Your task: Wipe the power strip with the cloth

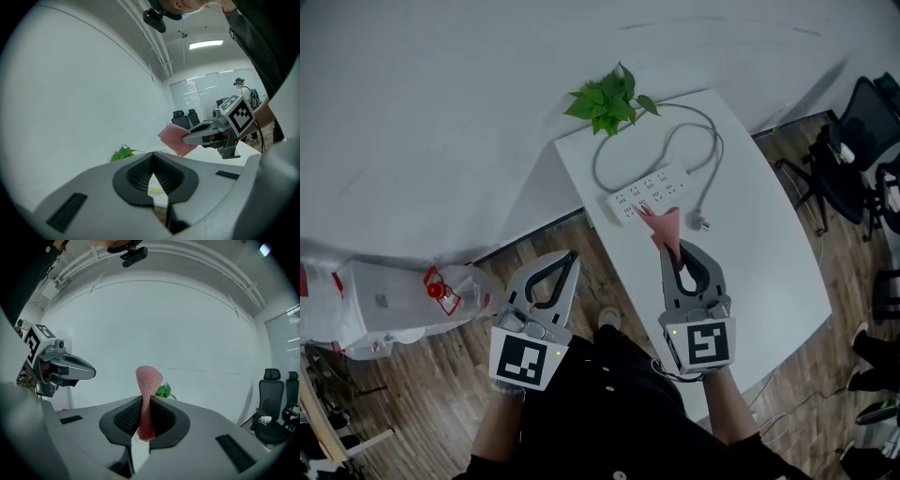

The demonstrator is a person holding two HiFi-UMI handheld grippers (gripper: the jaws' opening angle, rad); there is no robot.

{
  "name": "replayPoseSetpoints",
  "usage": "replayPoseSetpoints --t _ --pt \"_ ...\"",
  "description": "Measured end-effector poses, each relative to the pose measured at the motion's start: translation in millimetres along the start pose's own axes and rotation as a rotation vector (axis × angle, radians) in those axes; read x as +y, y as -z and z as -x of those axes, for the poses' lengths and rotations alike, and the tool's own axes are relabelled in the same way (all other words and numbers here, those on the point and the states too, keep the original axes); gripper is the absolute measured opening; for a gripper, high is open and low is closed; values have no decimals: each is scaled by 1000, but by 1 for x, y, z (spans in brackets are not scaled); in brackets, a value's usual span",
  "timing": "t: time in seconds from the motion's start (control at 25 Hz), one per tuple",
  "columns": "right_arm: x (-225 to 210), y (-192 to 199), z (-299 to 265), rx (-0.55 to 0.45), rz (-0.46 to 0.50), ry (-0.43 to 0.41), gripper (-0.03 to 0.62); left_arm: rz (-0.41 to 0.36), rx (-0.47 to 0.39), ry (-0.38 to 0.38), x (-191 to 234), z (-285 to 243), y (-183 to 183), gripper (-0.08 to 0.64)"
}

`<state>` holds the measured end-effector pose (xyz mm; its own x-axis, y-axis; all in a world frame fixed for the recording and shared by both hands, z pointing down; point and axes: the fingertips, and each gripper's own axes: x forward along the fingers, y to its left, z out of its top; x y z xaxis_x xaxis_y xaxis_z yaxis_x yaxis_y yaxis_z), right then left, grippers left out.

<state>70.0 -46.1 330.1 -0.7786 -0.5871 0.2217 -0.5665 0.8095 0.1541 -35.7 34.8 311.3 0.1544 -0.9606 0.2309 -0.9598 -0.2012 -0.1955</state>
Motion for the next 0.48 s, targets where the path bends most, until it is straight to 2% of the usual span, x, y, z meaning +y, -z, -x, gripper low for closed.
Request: replayPoseSetpoints --t 0.12,0.48 --pt "-20 8 2 22 -22 40 57 0 17 16 -2 -17 -3 12" --pt "-53 23 29 53 -42 139 57 -51 -21 109 -20 -51 -28 12"
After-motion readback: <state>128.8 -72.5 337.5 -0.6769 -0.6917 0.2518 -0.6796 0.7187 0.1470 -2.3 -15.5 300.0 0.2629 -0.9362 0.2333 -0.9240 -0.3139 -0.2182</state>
